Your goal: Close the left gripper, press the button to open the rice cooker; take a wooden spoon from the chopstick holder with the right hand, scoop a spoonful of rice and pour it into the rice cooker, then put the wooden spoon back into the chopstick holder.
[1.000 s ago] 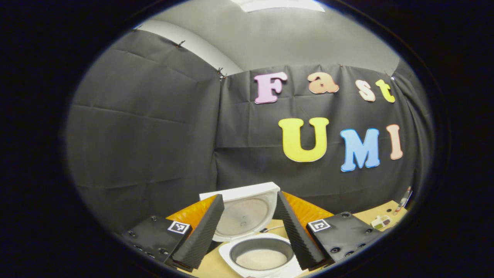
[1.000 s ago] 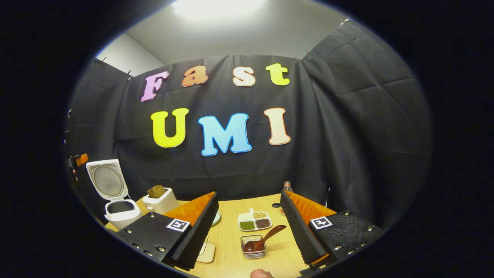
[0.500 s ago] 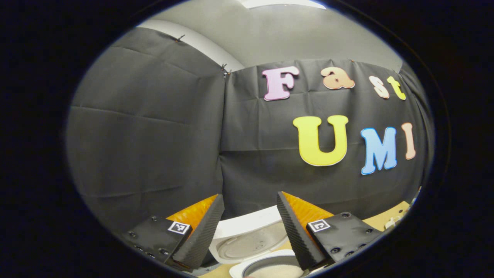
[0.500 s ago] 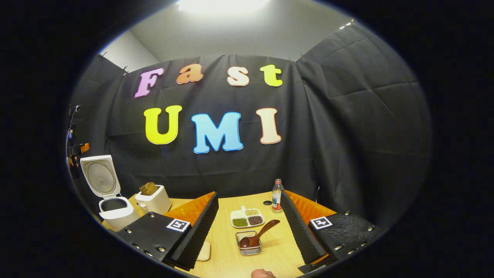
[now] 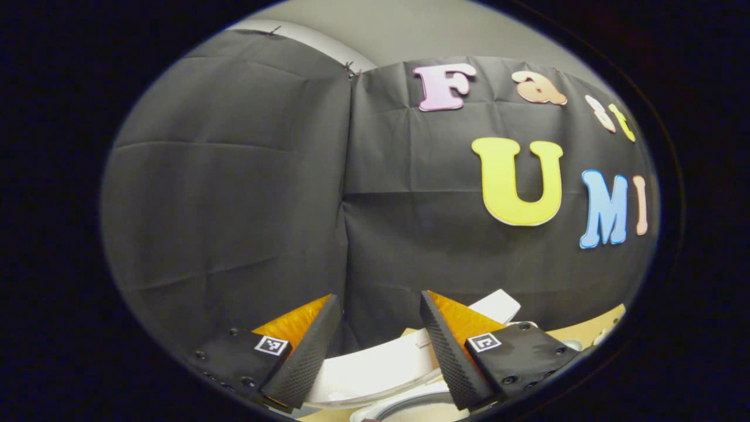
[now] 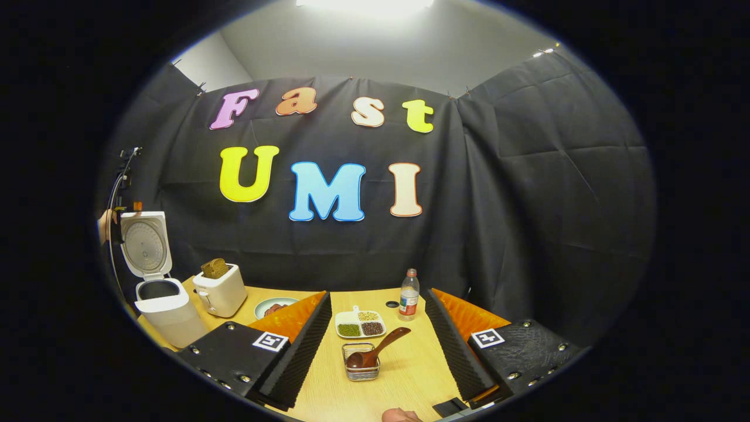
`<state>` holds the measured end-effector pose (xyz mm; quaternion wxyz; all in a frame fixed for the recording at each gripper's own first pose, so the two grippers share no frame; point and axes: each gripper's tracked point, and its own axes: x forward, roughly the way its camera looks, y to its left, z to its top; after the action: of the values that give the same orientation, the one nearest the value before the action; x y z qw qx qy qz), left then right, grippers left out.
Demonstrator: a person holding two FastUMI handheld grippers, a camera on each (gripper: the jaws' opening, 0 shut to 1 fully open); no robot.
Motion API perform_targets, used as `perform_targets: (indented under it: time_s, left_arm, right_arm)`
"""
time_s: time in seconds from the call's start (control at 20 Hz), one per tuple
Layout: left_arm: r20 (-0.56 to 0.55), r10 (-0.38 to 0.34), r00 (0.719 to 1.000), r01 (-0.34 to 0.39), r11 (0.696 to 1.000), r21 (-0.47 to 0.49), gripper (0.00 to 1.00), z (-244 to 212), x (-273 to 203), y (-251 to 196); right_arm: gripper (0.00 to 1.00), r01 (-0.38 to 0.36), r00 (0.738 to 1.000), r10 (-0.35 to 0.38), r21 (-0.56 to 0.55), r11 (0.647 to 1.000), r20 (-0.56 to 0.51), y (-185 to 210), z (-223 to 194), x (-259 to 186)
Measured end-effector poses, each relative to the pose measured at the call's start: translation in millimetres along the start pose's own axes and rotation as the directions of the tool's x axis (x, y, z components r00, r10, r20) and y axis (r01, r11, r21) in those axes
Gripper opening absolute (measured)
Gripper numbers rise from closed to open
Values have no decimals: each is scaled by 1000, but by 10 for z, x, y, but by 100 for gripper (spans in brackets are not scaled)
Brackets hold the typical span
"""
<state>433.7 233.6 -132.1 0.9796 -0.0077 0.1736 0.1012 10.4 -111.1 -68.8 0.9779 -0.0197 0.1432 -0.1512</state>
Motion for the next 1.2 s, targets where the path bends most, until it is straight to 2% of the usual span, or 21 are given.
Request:
perform_targets:
  time_s: [0.05,0.15,0.2,0.35,0.75,0.8,0.95,1.0,1.15,1.2]
  left_arm:
    - [12,1,1000,-1,1000,-4,92,23,35,9]
    - [0,5,1000,-5,1000,-1,99,18,41,5]
    - [-6,4,1000,-4,1000,-4,94,12,19,-7]
    - [-27,1,1000,-2,999,-47,95,-42,-138,-51]
    - [-49,-33,998,30,998,-62,97,-294,-757,-414]
    - [-55,-38,998,35,997,-66,94,-349,-824,-479]
    - [-69,-63,996,58,995,-78,99,-544,-1062,-640]
    - [-77,-75,994,69,994,-82,92,-627,-1130,-688]
    - [-143,-112,983,96,989,-110,99,-1009,-1314,-824]
    - [-171,-118,978,97,987,-125,99,-1174,-1385,-834]
  right_arm:
    - [97,-3,1000,3,-2,1000,2,5,10,1]
    - [98,-8,1000,9,-5,1000,11,-4,41,18]
    - [98,-13,1000,13,-2,1000,14,-8,43,28]
    - [98,-33,999,32,25,999,27,-24,84,50]
    - [98,-82,995,78,53,995,65,-182,214,67]
    - [98,-82,995,79,49,995,67,-223,219,69]
    - [98,-94,993,90,56,994,72,-303,240,53]
    - [98,-98,993,94,63,993,73,-337,239,50]
    - [98,-114,992,109,79,990,71,-405,232,18]
    - [98,-116,991,111,75,990,72,-429,229,19]
